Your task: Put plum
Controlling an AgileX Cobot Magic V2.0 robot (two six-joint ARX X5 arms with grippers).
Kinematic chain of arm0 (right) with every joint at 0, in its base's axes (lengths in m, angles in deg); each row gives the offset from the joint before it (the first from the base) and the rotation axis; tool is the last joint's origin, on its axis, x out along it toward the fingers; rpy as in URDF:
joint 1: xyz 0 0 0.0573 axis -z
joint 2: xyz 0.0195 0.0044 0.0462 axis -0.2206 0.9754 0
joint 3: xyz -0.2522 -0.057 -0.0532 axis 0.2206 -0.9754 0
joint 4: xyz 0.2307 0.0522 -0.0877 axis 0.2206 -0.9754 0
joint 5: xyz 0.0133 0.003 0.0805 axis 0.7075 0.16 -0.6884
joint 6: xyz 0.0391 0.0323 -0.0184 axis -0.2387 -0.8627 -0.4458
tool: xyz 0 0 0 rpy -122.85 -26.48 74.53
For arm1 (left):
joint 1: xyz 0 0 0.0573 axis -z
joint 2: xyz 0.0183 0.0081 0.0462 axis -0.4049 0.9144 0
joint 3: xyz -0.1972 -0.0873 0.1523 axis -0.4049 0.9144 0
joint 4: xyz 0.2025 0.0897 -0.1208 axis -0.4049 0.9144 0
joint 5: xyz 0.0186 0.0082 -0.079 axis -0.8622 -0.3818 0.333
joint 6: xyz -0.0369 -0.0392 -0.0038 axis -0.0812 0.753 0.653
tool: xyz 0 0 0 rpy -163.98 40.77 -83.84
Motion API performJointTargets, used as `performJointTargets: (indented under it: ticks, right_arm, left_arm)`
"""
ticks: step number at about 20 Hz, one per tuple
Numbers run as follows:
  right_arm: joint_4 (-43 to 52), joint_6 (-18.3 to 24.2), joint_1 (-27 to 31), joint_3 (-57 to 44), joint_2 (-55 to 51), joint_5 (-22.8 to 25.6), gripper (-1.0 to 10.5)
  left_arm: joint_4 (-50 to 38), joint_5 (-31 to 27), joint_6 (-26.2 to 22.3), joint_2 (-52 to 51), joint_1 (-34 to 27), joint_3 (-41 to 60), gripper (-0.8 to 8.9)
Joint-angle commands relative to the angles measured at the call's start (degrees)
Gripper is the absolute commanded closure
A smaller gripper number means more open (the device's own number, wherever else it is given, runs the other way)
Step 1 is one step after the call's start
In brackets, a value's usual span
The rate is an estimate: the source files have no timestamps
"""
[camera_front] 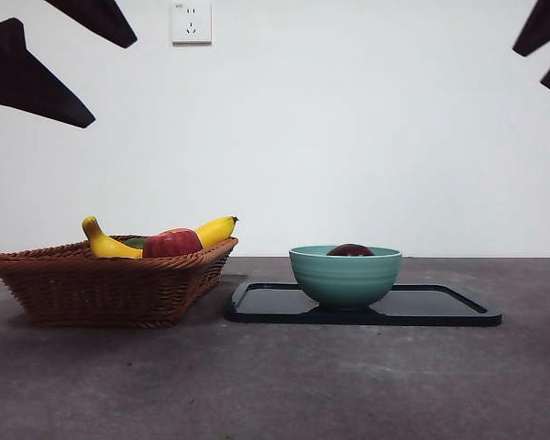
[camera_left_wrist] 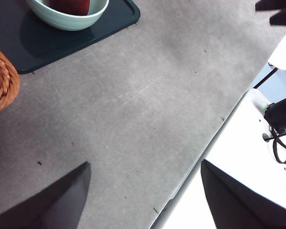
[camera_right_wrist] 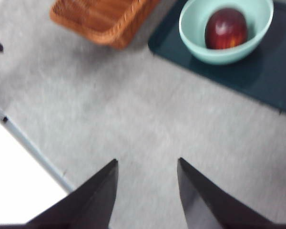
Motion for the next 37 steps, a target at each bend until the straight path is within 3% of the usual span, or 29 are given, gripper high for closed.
performJointTargets:
  ticks: [1, 18, 22, 37]
  right_arm:
    - [1.4, 0.4, -0.4, 0.5, 0.2, -0.2, 7.5]
    - [1.2, 0.4, -0.4, 0.5, 0.2, -0.2, 7.5]
    - [1.3, 0.4, -0.4, 0.5, 0.2, -0.2, 7.5]
    - [1.0, 0.4, -0.4, 0.5, 0.2, -0.3, 7.5]
  left_arm:
    - [-0.6, 0.3, -0.2, 0.3, 0.3, -0.5, 4.41]
    - [-3.6, 0.2, 1.1, 0.3, 0.3, -0.6, 4.43]
    - [-5.5, -5.5, 1.7, 3.0, 1.7, -3.8, 4.42]
    - [-5.8, -8.3, -8.6, 46.8, 2.3, -44.8, 4.42]
